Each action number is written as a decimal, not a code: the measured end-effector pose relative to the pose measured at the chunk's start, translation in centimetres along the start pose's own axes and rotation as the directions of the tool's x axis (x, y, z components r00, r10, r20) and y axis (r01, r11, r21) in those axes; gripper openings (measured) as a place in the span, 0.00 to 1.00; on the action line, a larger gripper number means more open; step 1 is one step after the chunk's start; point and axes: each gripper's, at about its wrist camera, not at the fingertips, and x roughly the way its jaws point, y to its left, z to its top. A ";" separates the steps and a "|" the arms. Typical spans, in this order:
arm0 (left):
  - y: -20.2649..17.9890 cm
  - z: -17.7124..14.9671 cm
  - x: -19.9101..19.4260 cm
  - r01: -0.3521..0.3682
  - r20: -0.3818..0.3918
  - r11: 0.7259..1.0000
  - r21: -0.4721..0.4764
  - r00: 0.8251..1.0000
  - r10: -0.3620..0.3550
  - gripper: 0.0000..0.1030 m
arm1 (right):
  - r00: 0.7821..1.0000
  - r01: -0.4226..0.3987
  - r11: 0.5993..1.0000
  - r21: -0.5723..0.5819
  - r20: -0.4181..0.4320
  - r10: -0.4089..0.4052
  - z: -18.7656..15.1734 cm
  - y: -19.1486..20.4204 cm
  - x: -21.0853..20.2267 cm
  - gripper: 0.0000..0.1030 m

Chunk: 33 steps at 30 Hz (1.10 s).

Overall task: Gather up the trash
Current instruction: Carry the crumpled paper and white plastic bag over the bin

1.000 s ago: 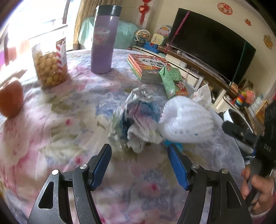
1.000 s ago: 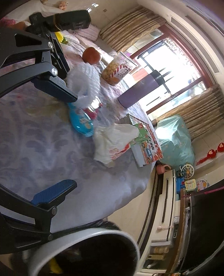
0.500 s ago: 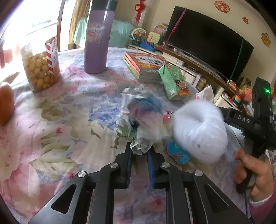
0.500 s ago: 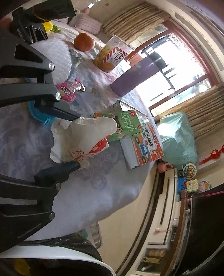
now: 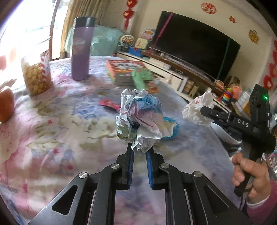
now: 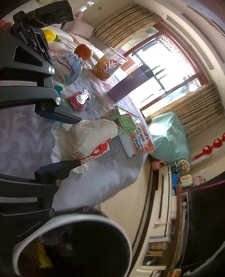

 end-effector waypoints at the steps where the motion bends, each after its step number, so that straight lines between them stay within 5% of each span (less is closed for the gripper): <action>1: -0.4 0.0 -0.2 0.009 0.002 1.000 0.007 1.000 -0.009 0.12 | 1.000 0.001 1.000 0.007 0.006 -0.001 -0.1 -0.3 -0.7 0.41; 16: -8.4 -0.1 1.6 0.142 -0.052 0.982 0.121 0.989 -0.137 0.12 | 0.996 0.036 0.996 0.076 0.073 -0.041 -1.8 -4.1 -8.0 0.41; 33: -13.6 1.6 5.0 0.201 -0.092 0.962 0.186 0.978 -0.186 0.12 | 0.982 0.106 0.984 0.140 0.141 -0.126 -2.0 -8.3 -12.6 0.41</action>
